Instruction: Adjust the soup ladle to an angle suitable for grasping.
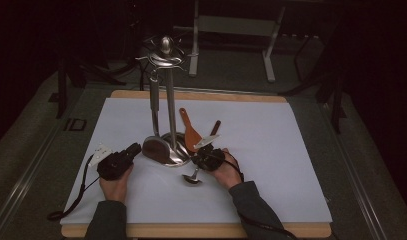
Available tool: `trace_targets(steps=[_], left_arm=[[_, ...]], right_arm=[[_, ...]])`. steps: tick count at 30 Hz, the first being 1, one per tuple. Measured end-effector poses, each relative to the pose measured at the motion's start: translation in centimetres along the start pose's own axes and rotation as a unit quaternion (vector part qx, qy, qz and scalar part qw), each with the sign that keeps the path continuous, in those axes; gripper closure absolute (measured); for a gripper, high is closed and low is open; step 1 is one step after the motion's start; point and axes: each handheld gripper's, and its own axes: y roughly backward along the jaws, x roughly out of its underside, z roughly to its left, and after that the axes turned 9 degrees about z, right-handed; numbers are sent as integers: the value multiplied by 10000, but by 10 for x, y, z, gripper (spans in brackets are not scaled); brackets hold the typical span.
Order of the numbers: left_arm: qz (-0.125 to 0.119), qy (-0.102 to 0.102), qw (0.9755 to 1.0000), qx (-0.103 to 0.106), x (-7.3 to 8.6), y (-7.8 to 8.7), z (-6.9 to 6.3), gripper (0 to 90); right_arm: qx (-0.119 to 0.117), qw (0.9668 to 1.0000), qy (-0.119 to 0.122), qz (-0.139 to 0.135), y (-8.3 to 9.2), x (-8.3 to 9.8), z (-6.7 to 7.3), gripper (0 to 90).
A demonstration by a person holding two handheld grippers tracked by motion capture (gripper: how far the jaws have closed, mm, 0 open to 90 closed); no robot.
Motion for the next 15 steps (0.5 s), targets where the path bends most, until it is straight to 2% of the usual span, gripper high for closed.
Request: trace_targets(steps=[6, 8, 11, 15], left_arm=[[0, -1, 10000, 2, 0, 0, 0, 789], [5, -2, 10000, 8, 0, 0, 0, 789], [9, -6, 10000, 8, 0, 0, 0, 789], [6, -3, 10000, 8, 0, 0, 0, 789]], right_arm=[[-96, 9998, 117, 149, -4, 3, 11, 900], [-54, 9995, 192, 262, -5, 6, 14, 900], [-89, 9995, 166, 260, -4, 8, 15, 900], [-4, 9991, 218, 374, -1, 10, 17, 900]])
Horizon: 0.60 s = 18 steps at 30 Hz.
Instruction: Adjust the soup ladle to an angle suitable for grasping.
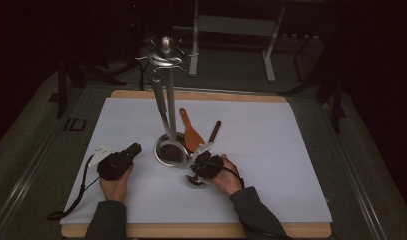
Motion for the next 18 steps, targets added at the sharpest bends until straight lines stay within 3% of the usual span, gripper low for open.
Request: trace_targets(steps=[8, 18], left_arm=[[0, 3, 10000, 3, 0, 0, 0, 789], [7, 0, 10000, -7, 0, 0, 0, 788]], right_arm=[[-11, 9997, -130, 197, 14, 20, -10, 900], [108, 9986, -354, 388, 44, 67, -37, 900]])
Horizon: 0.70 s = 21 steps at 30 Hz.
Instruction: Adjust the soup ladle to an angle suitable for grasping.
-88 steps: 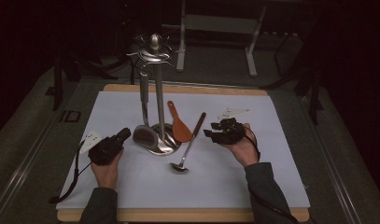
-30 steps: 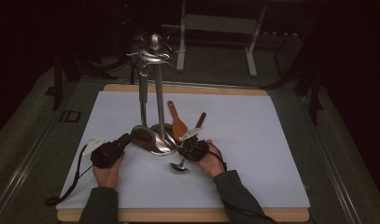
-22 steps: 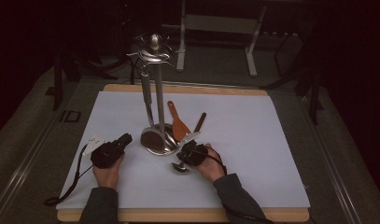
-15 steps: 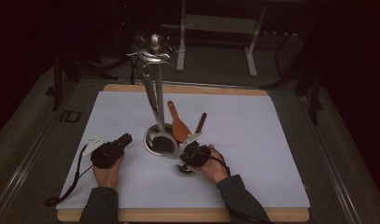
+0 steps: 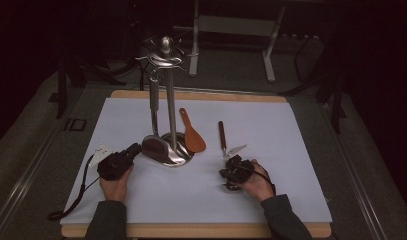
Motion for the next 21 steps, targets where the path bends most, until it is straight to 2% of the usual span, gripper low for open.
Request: trace_targets(steps=[7, 14, 19, 21], left_arm=[[-3, 2, 10000, 6, 0, 0, 0, 787], [0, 6, 10000, 3, 0, 0, 0, 786], [1, 12, 10000, 4, 0, -1, 0, 786], [0, 15, 10000, 7, 0, -1, 0, 784]], right_arm=[[87, 9995, -96, 289, 19, 32, -23, 900], [170, 9972, -114, 719, 33, 47, -38, 900], [211, 9984, -366, 384, 40, 44, -48, 841], [268, 9981, -392, 379, 40, 41, -49, 815]])
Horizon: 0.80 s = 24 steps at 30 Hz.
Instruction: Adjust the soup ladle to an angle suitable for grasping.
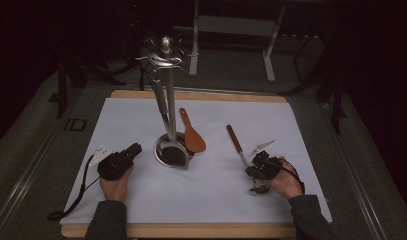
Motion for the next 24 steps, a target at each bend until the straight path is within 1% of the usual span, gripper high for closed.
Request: trace_targets(steps=[1, 2, 4, 5, 6, 7, 8, 9, 11, 13, 14, 15, 16, 17, 18, 19, 23, 24], left_arm=[[1, 1, 10000, 2, 0, 0, 0, 784], [5, 2, 10000, 0, 0, 0, 0, 783], [6, 6, 10000, 4, 0, 0, 1, 782], [-2, 12, 10000, 4, 0, 0, 1, 782], [-1, 15, 10000, 5, 0, 0, 1, 780], [-1, 14, 10000, 5, 0, 0, 1, 780], [0, 15, 10000, 4, 0, 0, 1, 777], [1, 15, 10000, 6, 0, 0, 1, 777], [-1, 17, 10000, 5, 0, 0, 1, 775], [-1, 17, 10000, 5, 0, 0, 1, 774], [-1, 19, 10000, 7, 0, 0, 1, 772], [0, 23, 10000, 8, 0, 0, 1, 772], [-2, 23, 10000, 8, 0, 0, 1, 771], [-2, 21, 10000, 9, 0, 0, 1, 771], [-1, 21, 10000, 10, 0, 0, 1, 771], [-3, 22, 10000, 10, 0, 0, 1, 770], [4, 22, 10000, 14, 0, 0, 1, 767], [5, 24, 10000, 15, 0, 0, 1, 766]], right_arm=[[71, 10000, -14, -26, 0, -3, -2, 798], [146, 9998, -97, -60, 0, -13, -5, 759], [155, 9998, -113, -76, 0, -15, -7, 753], [170, 9997, -174, -61, -1, -19, -8, 737], [196, 9993, -311, -37, -3, -28, -13, 705], [196, 9993, -311, -37, -3, -28, -13, 705], [214, 9987, -464, -32, -4, -36, -18, 675], [214, 9987, -464, -32, -4, -36, -18, 675], [192, 9974, -688, -44, -6, -44, -23, 658], [252, 9965, -801, -31, -7, -51, -28, 646], [277, 9957, -884, -1, -8, -59, -31, 623], [277, 9957, -884, -1, -8, -59, -31, 623], [250, 9948, -982, 36, -9, -67, -36, 618], [250, 9948, -982, 36, -9, -67, -36, 618], [217, 9943, -1043, 48, -10, -70, -38, 614], [174, 9933, -1138, 100, -12, -74, -41, 612], [124, 9908, -1313, 305, -18, -87, -47, 614], [118, 9906, -1316, 353, -20, -89, -48, 618]])
